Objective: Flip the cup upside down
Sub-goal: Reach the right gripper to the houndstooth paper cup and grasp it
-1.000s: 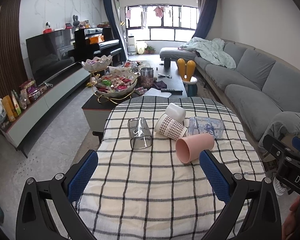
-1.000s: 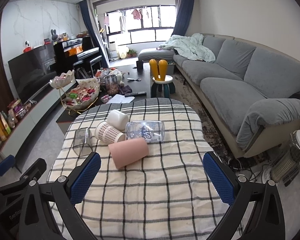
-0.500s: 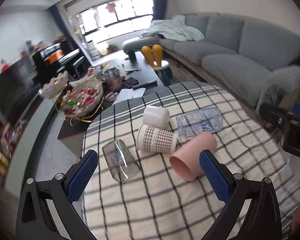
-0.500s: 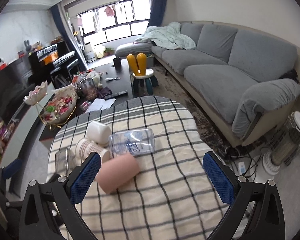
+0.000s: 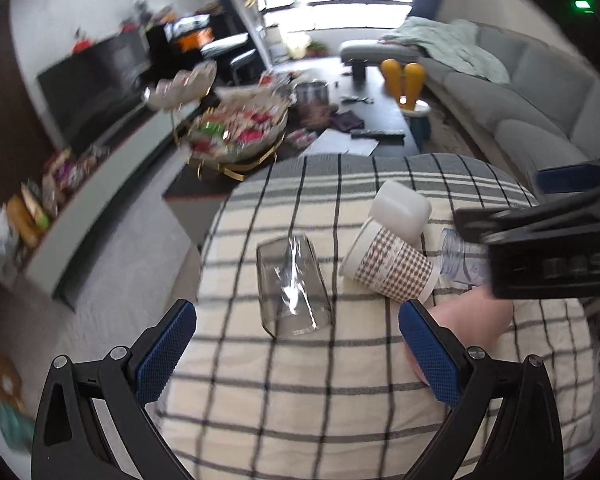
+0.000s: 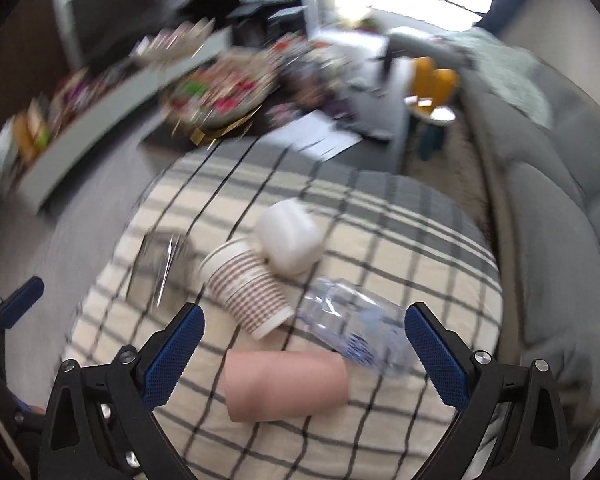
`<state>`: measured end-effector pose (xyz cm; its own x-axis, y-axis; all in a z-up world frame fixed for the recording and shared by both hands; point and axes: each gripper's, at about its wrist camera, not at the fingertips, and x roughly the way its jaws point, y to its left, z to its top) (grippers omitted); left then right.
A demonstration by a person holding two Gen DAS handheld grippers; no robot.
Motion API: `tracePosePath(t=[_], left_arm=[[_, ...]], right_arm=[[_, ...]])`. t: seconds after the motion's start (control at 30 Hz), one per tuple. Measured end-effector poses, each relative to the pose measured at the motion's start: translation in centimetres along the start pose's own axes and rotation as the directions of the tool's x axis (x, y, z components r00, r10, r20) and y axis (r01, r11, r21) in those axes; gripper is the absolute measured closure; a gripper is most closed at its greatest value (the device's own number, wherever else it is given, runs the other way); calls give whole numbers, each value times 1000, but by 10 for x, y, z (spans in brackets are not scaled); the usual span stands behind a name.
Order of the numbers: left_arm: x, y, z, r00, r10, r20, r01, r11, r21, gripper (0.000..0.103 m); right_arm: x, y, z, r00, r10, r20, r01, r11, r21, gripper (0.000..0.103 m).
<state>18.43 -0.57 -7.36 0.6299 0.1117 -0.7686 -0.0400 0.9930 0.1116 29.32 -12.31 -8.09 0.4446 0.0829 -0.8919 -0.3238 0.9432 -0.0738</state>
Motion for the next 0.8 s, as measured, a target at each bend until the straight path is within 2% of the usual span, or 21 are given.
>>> tracePosePath(t=[0.07,0.2,0.3,0.4,0.47,0.6,0.8], left_arm=[[5,0,-4,1000,-1,-22,0,999,-50,0],[13,5,-17,997,31,-75,-44,985,-165,0],[18,19,-31,987,89,-134,-126,947,-296,0],[22,27,-39,980,117,-162,-169,919,-355,0],[27,33,-41,978,125,-168,-182,906,-383,0],[45,40,-42,971,118,-209,-194,897,-396,0],[65,39,-48,965,90,-248,-182,908,-378,0]], right_arm=[[19,15,11,998,15,-68,-22,995,-94,6],[49,30,22,984,29,-173,-64,977,-201,11],[68,40,26,971,29,-237,-89,965,-247,14],[85,50,25,955,19,-295,-110,950,-293,17],[95,54,26,947,8,-320,-113,944,-310,19],[113,56,27,934,-8,-356,-113,942,-317,20],[133,61,26,926,-17,-377,-111,942,-316,26]])
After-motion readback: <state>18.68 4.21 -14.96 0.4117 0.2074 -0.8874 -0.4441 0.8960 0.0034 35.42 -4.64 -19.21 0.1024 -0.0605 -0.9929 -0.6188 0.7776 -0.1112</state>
